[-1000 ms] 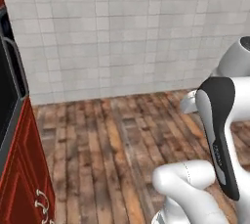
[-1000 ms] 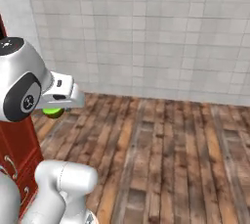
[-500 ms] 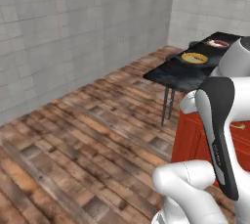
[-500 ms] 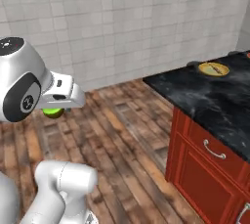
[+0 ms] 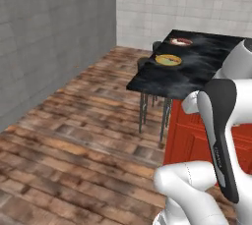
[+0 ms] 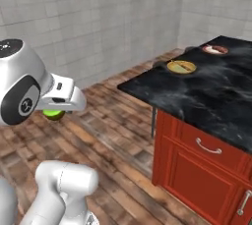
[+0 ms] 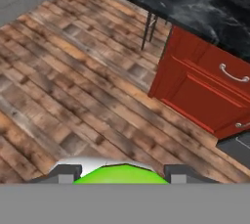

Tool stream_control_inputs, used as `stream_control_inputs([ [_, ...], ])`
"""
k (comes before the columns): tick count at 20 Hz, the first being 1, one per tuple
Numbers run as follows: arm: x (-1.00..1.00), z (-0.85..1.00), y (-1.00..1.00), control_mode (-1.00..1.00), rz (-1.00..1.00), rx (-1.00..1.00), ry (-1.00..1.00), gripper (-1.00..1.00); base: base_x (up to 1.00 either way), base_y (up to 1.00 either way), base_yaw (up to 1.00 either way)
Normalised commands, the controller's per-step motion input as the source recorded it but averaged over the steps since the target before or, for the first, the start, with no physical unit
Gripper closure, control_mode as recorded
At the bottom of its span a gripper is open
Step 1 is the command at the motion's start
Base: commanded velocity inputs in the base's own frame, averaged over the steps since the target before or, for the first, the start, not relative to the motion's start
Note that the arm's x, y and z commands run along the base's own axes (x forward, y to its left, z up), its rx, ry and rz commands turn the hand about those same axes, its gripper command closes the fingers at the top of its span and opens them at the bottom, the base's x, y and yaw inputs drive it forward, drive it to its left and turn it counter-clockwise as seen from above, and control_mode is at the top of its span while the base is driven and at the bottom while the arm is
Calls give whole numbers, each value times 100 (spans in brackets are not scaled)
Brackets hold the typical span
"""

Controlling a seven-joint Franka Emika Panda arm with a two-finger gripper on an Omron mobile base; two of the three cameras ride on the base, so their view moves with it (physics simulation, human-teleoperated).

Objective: Pick up the kiwi and apple from the fridge and place one fruit on each plate on the dining counter.

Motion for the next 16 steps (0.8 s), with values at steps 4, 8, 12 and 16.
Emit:
stream_control_inputs([
  [4, 0, 0, 0, 100, 0, 0, 0, 100, 100, 100, -39],
  [8, 0, 0, 0, 100, 0, 0, 0, 100, 100, 100, -42],
  [12, 0, 0, 0, 100, 0, 0, 0, 100, 100, 100, -45],
  [16, 0, 0, 0, 100, 0, 0, 0, 100, 100, 100, -45],
])
